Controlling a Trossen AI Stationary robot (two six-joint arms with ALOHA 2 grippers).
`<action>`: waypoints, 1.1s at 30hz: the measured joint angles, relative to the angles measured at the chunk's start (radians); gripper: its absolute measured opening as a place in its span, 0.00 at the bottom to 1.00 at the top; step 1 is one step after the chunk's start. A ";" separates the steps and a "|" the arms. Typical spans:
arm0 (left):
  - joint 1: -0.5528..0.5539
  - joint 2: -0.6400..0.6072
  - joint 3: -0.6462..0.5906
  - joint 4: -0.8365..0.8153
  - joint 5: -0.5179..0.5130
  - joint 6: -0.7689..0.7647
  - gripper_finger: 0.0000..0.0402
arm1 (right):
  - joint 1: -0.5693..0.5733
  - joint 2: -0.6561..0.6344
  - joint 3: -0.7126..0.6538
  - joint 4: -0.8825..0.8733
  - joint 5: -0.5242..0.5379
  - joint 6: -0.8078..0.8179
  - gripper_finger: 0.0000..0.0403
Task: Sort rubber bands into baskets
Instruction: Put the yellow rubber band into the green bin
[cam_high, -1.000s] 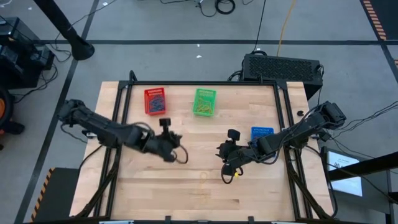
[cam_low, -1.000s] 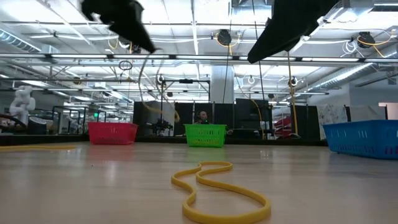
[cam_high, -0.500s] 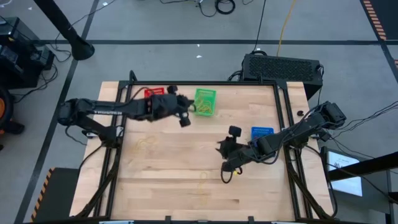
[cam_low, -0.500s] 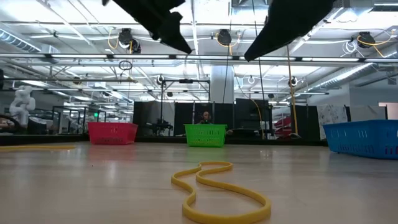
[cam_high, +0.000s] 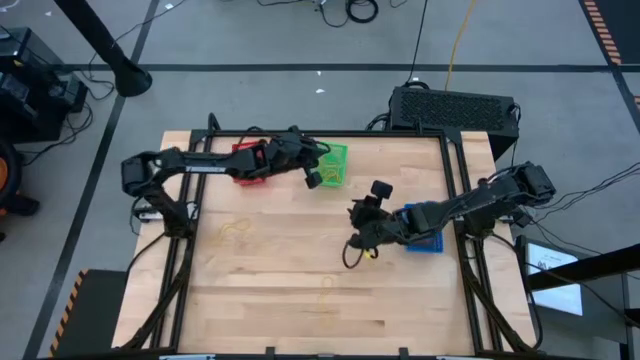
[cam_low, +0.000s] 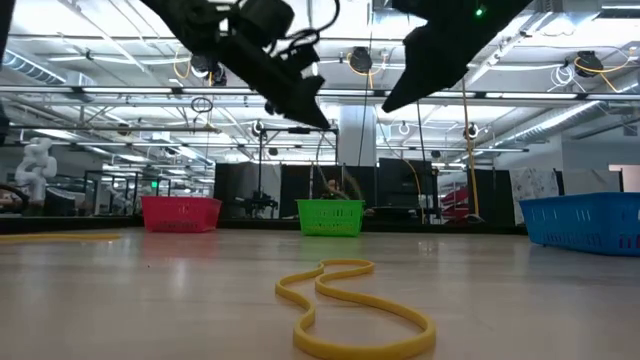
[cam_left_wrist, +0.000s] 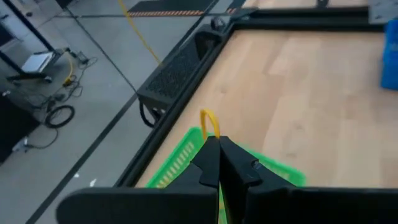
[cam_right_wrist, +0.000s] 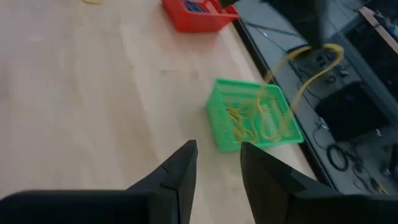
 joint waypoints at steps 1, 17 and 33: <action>0.008 0.016 0.000 0.012 0.000 0.000 0.00 | -0.012 0.000 0.000 -0.002 -0.002 0.001 0.29; 0.066 0.159 -0.001 0.052 0.104 -0.078 0.02 | -0.056 0.000 -0.094 -0.016 -0.008 0.068 0.29; 0.064 0.141 0.085 -0.211 0.123 -0.158 0.32 | -0.108 0.000 -0.109 0.013 -0.001 0.079 0.29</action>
